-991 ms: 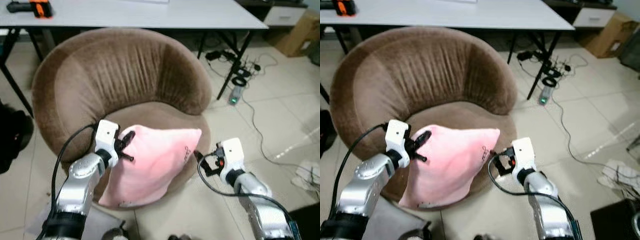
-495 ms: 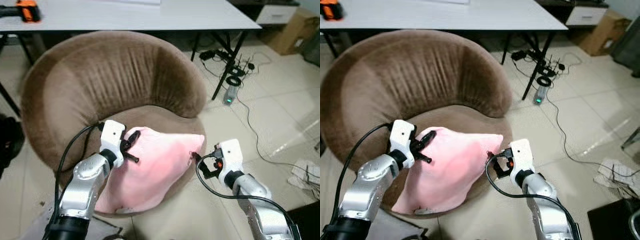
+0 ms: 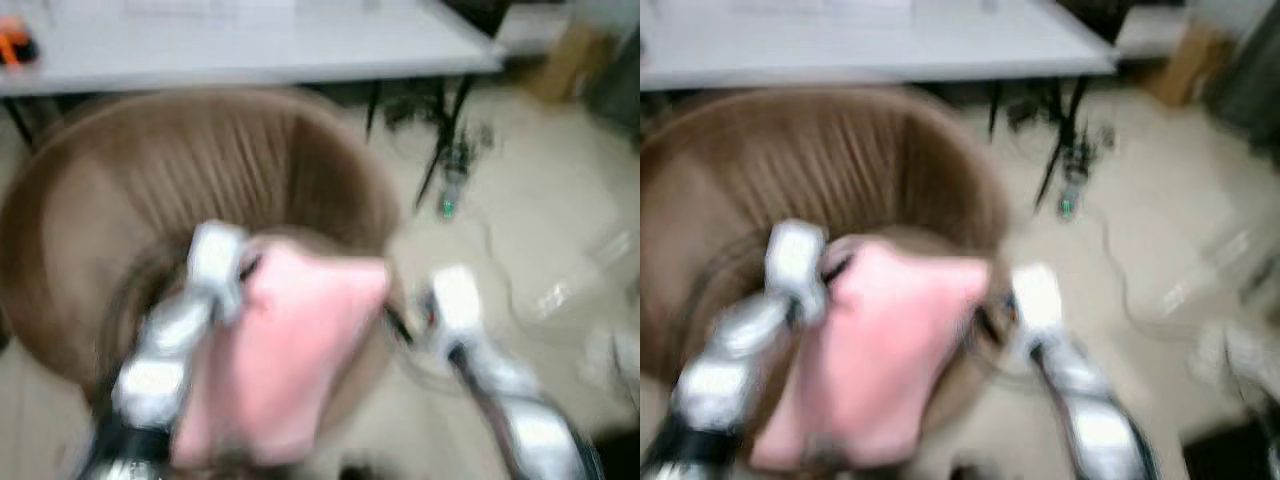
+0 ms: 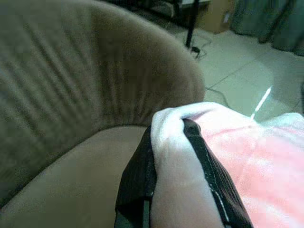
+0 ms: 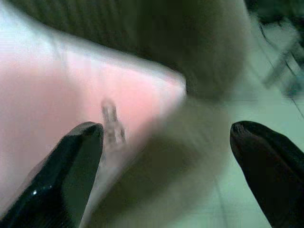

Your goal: Move the pillow to the sofa from floor

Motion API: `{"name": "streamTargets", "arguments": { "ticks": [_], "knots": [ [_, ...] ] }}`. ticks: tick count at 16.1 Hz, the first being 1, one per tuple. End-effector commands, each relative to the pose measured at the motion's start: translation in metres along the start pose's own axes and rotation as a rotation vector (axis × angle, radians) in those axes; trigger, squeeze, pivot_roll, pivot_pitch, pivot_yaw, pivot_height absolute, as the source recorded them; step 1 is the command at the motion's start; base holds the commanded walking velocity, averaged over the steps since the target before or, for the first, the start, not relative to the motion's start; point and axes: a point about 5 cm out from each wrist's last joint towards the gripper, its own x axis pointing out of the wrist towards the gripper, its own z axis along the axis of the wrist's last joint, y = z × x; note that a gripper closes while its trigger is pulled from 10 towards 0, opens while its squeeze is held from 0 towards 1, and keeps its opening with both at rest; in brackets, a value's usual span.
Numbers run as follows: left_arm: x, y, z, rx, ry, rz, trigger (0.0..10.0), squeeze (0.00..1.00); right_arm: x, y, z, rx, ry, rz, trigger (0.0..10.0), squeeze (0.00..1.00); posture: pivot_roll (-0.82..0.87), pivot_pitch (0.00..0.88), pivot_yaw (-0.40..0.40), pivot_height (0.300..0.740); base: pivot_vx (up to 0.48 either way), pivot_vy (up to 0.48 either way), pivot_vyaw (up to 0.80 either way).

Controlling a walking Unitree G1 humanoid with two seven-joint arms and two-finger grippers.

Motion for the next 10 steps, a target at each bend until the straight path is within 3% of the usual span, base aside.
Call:
{"name": "streamTargets", "arguments": {
  "ticks": [1,4,6,10],
  "knots": [
    [0.000,0.020,0.002,0.042,0.000,0.091,10.0,0.00,0.001,0.002,0.006,0.001,-0.014,0.002,10.0,0.30,-0.02,0.073,-0.117,0.740,0.000,0.000,0.00],
    [0.014,0.057,0.023,0.142,-0.002,0.189,10.0,0.00,0.004,0.007,0.010,0.003,-0.021,0.014,10.0,0.30,-0.02,0.065,-0.118,0.740,0.000,0.000,0.00],
    [0.021,0.099,0.042,0.234,0.041,0.284,10.0,0.00,0.006,0.009,0.013,0.002,-0.026,0.016,10.0,0.30,-0.02,0.064,-0.116,0.740,0.000,0.000,0.00],
    [0.012,0.137,0.055,0.345,0.151,0.405,10.0,0.00,0.007,0.010,0.017,0.004,-0.040,0.006,10.0,0.30,-0.04,0.061,-0.102,0.740,0.000,0.000,0.00]
  ]
}}
